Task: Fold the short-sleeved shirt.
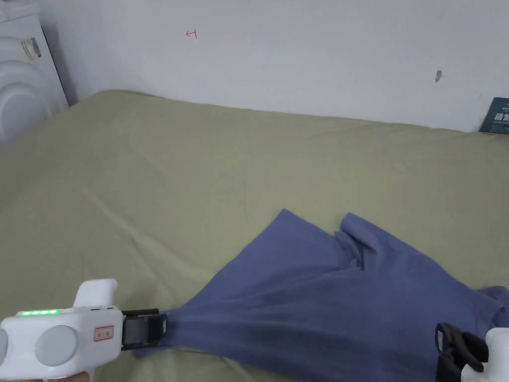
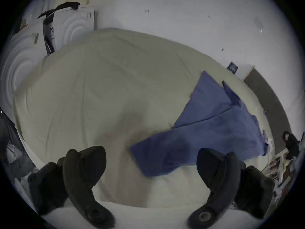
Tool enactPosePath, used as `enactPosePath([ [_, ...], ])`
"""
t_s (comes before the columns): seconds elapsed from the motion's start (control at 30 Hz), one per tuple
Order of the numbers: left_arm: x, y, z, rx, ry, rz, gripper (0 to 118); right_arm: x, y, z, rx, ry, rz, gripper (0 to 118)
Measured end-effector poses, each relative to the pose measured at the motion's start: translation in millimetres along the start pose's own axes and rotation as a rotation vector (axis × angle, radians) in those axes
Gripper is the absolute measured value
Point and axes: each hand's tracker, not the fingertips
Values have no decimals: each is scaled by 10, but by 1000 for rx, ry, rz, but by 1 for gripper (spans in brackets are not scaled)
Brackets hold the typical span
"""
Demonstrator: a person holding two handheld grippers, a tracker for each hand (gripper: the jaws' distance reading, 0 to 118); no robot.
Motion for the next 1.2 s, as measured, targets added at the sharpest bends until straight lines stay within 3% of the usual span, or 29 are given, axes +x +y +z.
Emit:
enactPosePath([
  [0.1, -9, -122, -302, -15, 79, -65, 111, 95, -63, -68, -34, -9, -23, 1],
  [0.13, 12, -129, -361, -24, 75, -71, 108, 139, -84, -92, -46, -14, -29, 1],
  [0.17, -241, -118, -748, -35, 69, -73, 97, 173, -110, -115, -57, -21, -34, 1],
  [0.2, -270, -138, -824, -35, 72, -73, 71, 211, -132, -140, -70, -31, -38, 1],
  [0.27, -317, -179, -920, -12, 106, -91, 58, 338, -155, -229, -95, -33, -36, 1],
  [0.33, -140, -171, -691, -2, 77, -95, 3, 470, -146, -357, -124, -35, -40, 1],
  [0.4, -125, -184, -698, 19, 24, -73, 1, 641, -93, -538, -137, -59, -51, 1],
  [0.43, 305, -229, -264, 63, 118, -135, 1, 726, -45, -651, -145, -69, -44, 1],
  [0.53, 674, -476, -106, 74, 129, -141, 1, 1040, 167, -1117, -170, -75, -60, 2],
  [0.57, 338, -259, -233, -6, 42, -58, 1, 1144, 254, -1333, -199, -65, -68, 2],
  [0.63, 293, -200, -213, 2, 45, -53, 1, 1366, 400, -1776, -251, -30, -93, 3],
  [0.77, 368, -119, -190, -20, 34, -26, 1, 1601, 618, -2569, -304, -52, -45, 5],
  [0.83, 397, -102, -158, -23, 39, -39, 1, 1643, 690, -2876, -331, -22, 4, 56],
  [0.87, 407, -94, -149, -24, 45, -49, 1, 1651, 721, -3014, -368, -12, 28, 70],
  [0.9, 423, -85, -140, -26, 50, -56, 1, 1658, 729, -3142, -413, 3, 38, 70],
  [0.93, 441, -75, -133, -27, 56, -66, 1, 1667, 708, -3282, -499, 26, 50, 107],
  [0.97, 303, -88, -306, -34, 51, -64, 1, 1674, 683, -3349, -503, 51, 52, 118],
  [1.13, 303, -49, -364, -36, 56, -65, 1, 1607, 474, -3608, -622, -15, 250, 118],
  [1.2, 292, -14, -357, -37, 53, -60, 1, 1596, 541, -3611, -625, 2, 171, 116],
])
